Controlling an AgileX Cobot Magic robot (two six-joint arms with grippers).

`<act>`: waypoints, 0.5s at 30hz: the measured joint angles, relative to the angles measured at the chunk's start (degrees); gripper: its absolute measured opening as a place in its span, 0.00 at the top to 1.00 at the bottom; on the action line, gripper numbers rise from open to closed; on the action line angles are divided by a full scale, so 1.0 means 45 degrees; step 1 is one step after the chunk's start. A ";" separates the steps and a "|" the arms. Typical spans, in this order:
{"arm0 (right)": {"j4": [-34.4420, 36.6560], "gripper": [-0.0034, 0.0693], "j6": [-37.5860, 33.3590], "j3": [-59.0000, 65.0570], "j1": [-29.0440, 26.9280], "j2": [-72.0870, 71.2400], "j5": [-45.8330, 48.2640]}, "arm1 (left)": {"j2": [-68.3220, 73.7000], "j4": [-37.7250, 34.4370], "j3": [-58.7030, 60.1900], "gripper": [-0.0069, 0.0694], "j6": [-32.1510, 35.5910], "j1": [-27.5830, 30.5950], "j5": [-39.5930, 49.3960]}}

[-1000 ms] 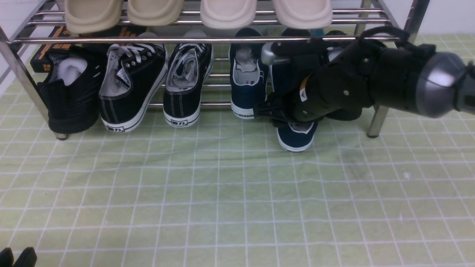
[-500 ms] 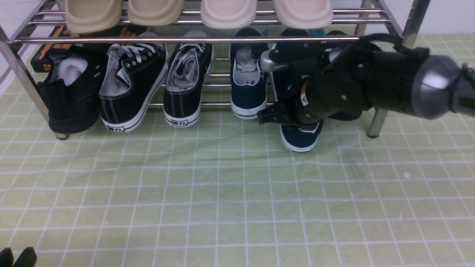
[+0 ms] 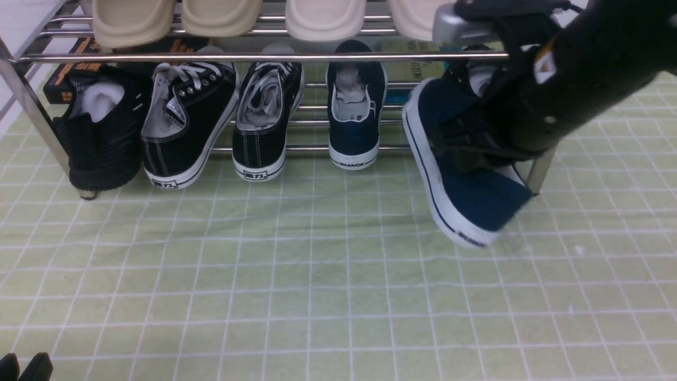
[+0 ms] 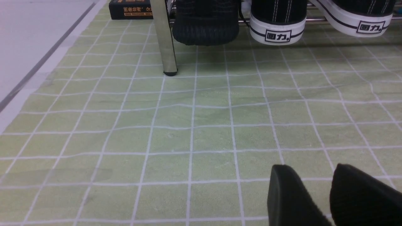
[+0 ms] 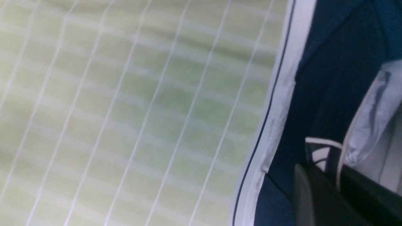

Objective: Take the shoes off the shelf with your hand from the green coffee tablecloth.

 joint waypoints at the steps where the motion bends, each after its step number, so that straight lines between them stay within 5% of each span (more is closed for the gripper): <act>1: 0.0397 0.89 -0.0254 0.0014 0.0000 -0.0178 0.0377 | 0.0000 0.0000 0.0000 0.59 0.0000 0.0000 0.0000; 7: 0.1823 0.89 -0.1348 0.1264 0.0480 -0.1682 0.1577 | 0.0000 0.0000 0.0000 0.59 0.0000 0.0000 0.0000; 15: 0.1545 0.89 0.0226 0.3143 0.3042 -0.2047 -0.0351 | 0.0000 0.0000 0.0000 0.59 0.0009 0.0000 0.0000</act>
